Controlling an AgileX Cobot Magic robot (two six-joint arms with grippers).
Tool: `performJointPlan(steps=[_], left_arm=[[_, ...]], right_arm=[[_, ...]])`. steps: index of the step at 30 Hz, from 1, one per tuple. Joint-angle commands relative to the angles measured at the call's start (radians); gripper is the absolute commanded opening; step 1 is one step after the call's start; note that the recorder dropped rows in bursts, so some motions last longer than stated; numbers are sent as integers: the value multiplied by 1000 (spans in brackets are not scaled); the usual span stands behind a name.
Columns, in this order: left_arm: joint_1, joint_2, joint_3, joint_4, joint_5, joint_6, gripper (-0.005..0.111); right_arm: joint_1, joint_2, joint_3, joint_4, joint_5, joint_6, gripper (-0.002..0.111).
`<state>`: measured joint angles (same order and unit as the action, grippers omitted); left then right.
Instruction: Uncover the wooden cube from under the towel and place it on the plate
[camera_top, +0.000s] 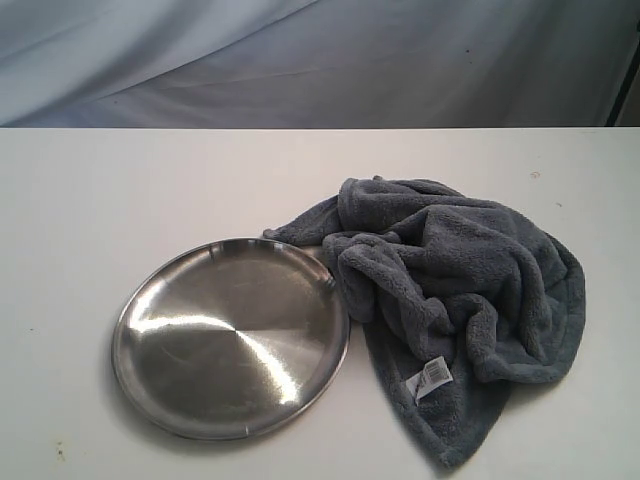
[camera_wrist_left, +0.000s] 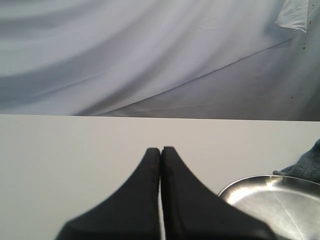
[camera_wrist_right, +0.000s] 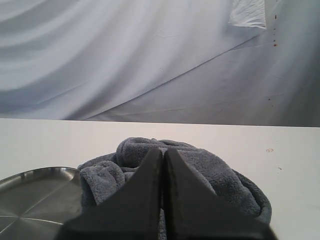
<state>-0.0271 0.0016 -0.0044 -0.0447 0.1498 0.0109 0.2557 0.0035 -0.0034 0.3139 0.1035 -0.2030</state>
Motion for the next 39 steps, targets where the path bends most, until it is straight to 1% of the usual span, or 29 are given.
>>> performJointPlan(steps=[1, 23, 32, 36, 38, 39], left_arm=[[-1, -2, 4, 1, -2, 0, 1], [-1, -2, 4, 1, -2, -1, 1], [-1, -2, 4, 1, -2, -1, 1], [-1, -2, 4, 1, -2, -4, 1], [-1, -2, 4, 1, -2, -4, 1], [-1, -2, 4, 1, -2, -4, 1]], right_arm=[[4, -4, 3, -7, 6, -6, 0], [4, -4, 3, -7, 3, -6, 0], [4, -4, 3, 111, -118, -2, 0], [4, -4, -91, 124, -122, -2, 0], [4, -4, -181, 118, -122, -16, 0], [4, -4, -247, 70, -103, -61, 0]])
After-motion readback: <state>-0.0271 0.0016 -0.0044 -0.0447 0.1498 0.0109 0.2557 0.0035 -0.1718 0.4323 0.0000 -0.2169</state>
